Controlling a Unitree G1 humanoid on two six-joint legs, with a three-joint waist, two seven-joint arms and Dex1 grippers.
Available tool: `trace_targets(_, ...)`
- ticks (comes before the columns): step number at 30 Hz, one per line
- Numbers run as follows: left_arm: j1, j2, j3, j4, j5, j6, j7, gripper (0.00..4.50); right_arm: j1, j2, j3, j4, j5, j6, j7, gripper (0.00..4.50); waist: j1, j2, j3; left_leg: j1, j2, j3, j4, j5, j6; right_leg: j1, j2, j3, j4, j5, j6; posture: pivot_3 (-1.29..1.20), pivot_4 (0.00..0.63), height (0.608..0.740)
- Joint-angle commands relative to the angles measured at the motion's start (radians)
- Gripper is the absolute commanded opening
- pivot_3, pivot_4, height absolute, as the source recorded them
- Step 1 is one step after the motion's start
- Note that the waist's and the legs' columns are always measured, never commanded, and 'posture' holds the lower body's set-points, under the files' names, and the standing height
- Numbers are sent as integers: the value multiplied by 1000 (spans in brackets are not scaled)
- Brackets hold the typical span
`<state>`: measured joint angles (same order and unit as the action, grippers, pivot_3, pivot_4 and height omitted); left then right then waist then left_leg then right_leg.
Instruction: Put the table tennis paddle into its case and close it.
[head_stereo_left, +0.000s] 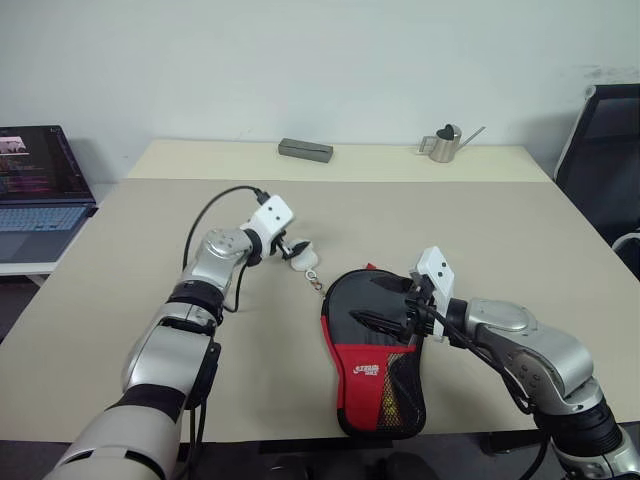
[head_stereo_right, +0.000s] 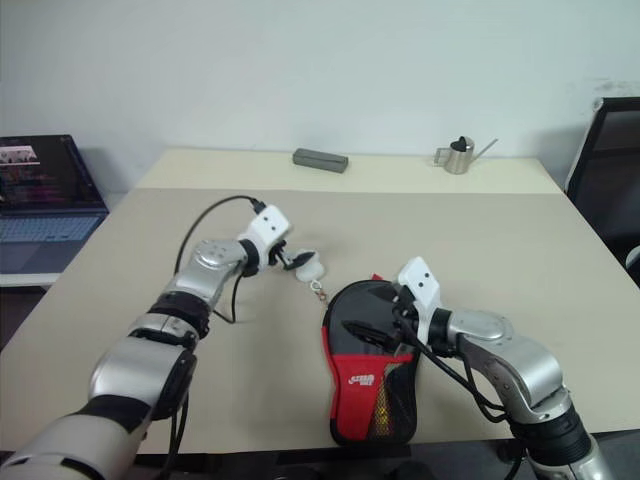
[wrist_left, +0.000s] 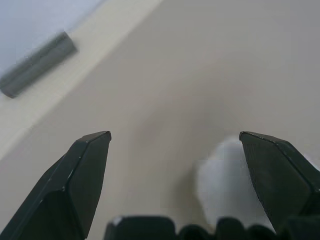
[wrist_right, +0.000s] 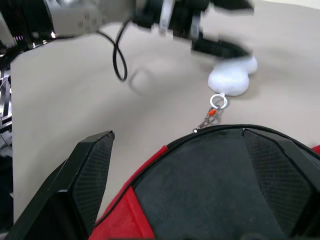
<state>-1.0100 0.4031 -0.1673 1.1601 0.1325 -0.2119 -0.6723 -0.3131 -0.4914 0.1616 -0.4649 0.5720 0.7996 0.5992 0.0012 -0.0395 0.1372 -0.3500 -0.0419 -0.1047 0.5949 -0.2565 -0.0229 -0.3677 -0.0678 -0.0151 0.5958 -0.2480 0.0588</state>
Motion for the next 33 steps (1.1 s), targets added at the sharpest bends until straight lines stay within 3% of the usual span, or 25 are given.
trace_targets(1,-9,-1,-31,50,39,-24,-98,4500,13,13,-15,-55,7,2,-20,4474,-1,0,0,0,0,0,0,0,0,0,0,0,0,0,0,0,150,740)
trace_targets(8,-2,92,18,13,-20,24,-360,4500,41,4,-62,-105,50,24,-13,4474,-9,1,-1,2,2,2,0,0,0,3,3,2,2,0,1,0,150,740)
trace_targets(14,98,217,48,-151,-90,129,-609,4500,55,-5,-49,-91,7,-37,-5,4474,-11,1,-1,2,3,1,0,0,0,-1,5,2,2,0,0,0,150,740)
trace_targets(19,172,272,112,-273,-147,230,-588,4500,66,-1,-14,-51,-51,-124,30,4474,-8,1,-1,2,3,0,0,0,0,-2,5,2,1,0,0,0,150,740)
trace_targets(25,265,258,127,-446,-192,329,-571,4500,61,-34,41,29,-79,-149,125,4474,-1,2,0,2,3,0,2,0,0,-1,3,2,1,0,0,0,150,740)
trace_targets(33,311,241,110,-541,-195,356,-557,4500,4,1,98,167,-172,-193,135,4474,-3,1,-1,2,3,0,2,0,0,-1,4,2,2,1,-2,0,150,740)
